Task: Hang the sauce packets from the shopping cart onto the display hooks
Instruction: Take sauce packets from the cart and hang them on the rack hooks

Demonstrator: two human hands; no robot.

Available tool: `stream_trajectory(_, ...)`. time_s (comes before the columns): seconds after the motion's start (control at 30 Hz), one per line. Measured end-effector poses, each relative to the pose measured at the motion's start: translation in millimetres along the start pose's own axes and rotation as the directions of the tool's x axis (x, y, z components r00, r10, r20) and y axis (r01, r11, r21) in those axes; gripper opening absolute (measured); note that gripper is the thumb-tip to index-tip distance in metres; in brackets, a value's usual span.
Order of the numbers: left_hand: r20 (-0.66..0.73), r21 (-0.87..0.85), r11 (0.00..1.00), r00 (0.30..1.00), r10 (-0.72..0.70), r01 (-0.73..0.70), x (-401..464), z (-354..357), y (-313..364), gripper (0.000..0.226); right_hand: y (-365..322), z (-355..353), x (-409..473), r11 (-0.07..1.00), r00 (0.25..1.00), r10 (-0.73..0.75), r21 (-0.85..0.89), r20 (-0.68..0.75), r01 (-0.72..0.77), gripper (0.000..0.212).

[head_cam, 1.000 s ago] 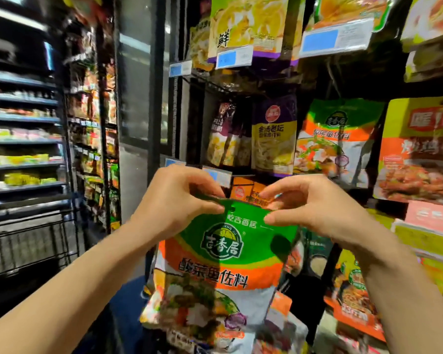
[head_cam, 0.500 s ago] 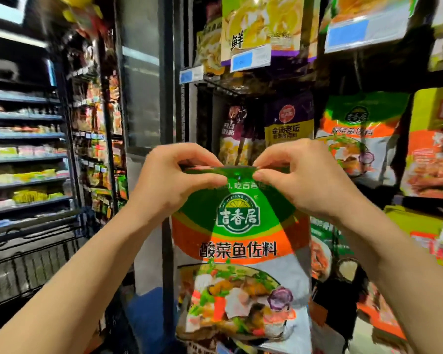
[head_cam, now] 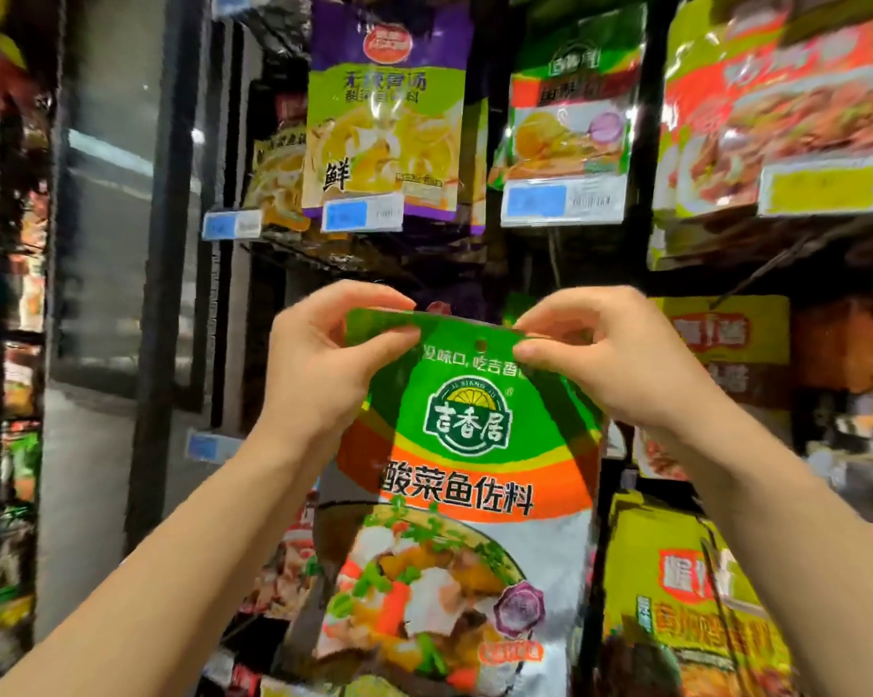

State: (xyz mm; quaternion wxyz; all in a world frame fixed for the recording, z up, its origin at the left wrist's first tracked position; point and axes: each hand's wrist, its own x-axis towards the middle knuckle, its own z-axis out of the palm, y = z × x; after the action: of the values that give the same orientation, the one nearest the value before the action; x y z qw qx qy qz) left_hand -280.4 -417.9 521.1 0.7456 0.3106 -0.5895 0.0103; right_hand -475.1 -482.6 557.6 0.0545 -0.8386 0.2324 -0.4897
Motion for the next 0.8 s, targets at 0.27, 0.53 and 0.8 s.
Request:
stream_trajectory(0.27, -0.019, 0.032, 0.995, 0.996, 0.091, -0.091, 46, 28, -34, 0.022, 38, 5, 22, 0.941, 0.980, 0.110, 0.334, -0.167, -0.049, 0.026)
stream_trajectory(0.53, -0.095, -0.006, 0.990, 0.985, 0.142, -0.143, 95, 56, -46, 0.023, 51, -14, 60, 0.928, 0.938, 0.146, 0.372, -0.314, -0.020, 0.020)
stream_trajectory(0.8, -0.051, -0.146, 0.986, 0.996, 0.074, -0.080, 112, 84, -74, 0.022, 57, -21, 63, 0.970, 0.811, 0.200, 0.231, -0.549, -0.082, 0.042)
